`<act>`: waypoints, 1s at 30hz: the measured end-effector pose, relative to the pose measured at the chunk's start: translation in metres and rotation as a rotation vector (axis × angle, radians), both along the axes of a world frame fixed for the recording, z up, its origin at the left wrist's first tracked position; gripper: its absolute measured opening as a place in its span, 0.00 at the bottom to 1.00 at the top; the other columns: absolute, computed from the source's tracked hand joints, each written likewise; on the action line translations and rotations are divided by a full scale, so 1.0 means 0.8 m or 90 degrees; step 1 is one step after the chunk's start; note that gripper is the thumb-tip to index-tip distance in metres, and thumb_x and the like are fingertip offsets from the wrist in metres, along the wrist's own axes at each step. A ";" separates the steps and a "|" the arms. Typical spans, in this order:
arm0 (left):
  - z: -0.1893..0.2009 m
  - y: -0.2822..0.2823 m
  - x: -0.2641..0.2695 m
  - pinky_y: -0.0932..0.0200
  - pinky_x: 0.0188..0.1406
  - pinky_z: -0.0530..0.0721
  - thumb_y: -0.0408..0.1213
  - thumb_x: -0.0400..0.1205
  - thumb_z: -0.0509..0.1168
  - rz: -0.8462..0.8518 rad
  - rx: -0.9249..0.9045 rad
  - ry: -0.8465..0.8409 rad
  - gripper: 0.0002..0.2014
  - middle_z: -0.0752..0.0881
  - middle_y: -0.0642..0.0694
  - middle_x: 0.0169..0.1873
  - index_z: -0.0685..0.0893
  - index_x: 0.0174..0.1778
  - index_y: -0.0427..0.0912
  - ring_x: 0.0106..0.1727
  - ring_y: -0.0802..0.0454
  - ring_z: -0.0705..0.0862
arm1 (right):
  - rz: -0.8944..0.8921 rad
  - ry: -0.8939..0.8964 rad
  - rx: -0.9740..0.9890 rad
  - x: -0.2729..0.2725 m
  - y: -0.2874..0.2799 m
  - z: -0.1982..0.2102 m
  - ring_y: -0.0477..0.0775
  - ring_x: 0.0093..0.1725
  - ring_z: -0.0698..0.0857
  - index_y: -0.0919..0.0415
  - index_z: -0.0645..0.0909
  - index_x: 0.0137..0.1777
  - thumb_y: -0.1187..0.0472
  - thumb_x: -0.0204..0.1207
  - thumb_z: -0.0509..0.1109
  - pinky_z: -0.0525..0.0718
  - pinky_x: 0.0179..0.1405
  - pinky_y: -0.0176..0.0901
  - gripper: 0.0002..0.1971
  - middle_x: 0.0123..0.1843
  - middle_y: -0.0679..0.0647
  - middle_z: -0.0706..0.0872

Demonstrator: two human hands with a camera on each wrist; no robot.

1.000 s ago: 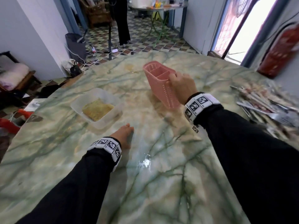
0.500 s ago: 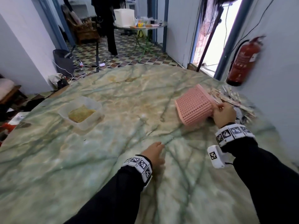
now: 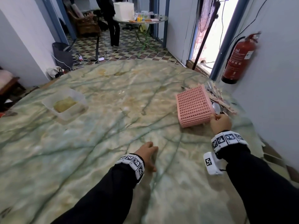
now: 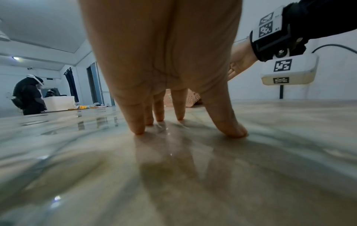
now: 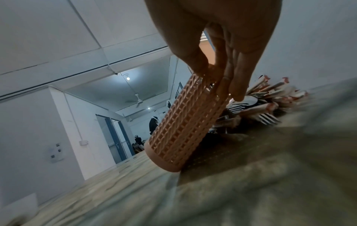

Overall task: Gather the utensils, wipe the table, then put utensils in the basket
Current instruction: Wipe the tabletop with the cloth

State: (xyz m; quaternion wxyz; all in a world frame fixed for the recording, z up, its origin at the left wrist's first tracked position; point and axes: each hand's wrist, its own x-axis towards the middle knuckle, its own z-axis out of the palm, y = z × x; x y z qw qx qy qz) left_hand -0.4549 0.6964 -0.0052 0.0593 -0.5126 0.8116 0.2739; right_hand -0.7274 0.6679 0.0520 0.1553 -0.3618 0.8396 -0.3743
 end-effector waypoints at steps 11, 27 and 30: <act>-0.005 -0.001 -0.003 0.57 0.74 0.68 0.41 0.64 0.80 0.006 -0.012 -0.023 0.42 0.62 0.40 0.75 0.70 0.74 0.42 0.75 0.44 0.67 | 0.037 -0.001 0.091 -0.005 0.009 -0.005 0.69 0.64 0.78 0.69 0.71 0.66 0.63 0.73 0.67 0.75 0.62 0.53 0.22 0.66 0.69 0.78; 0.051 -0.015 0.042 0.60 0.77 0.53 0.44 0.81 0.64 0.008 -0.087 -0.016 0.35 0.56 0.43 0.82 0.56 0.81 0.41 0.81 0.48 0.57 | 0.573 0.294 0.113 0.113 0.027 0.017 0.54 0.79 0.64 0.65 0.66 0.76 0.66 0.79 0.61 0.55 0.77 0.38 0.25 0.79 0.58 0.66; 0.066 -0.019 0.070 0.58 0.79 0.54 0.45 0.82 0.63 0.001 -0.104 -0.038 0.34 0.57 0.44 0.82 0.57 0.81 0.42 0.82 0.48 0.57 | 0.588 0.320 0.204 0.147 0.035 0.019 0.53 0.81 0.58 0.64 0.59 0.79 0.61 0.82 0.59 0.52 0.78 0.40 0.27 0.82 0.57 0.60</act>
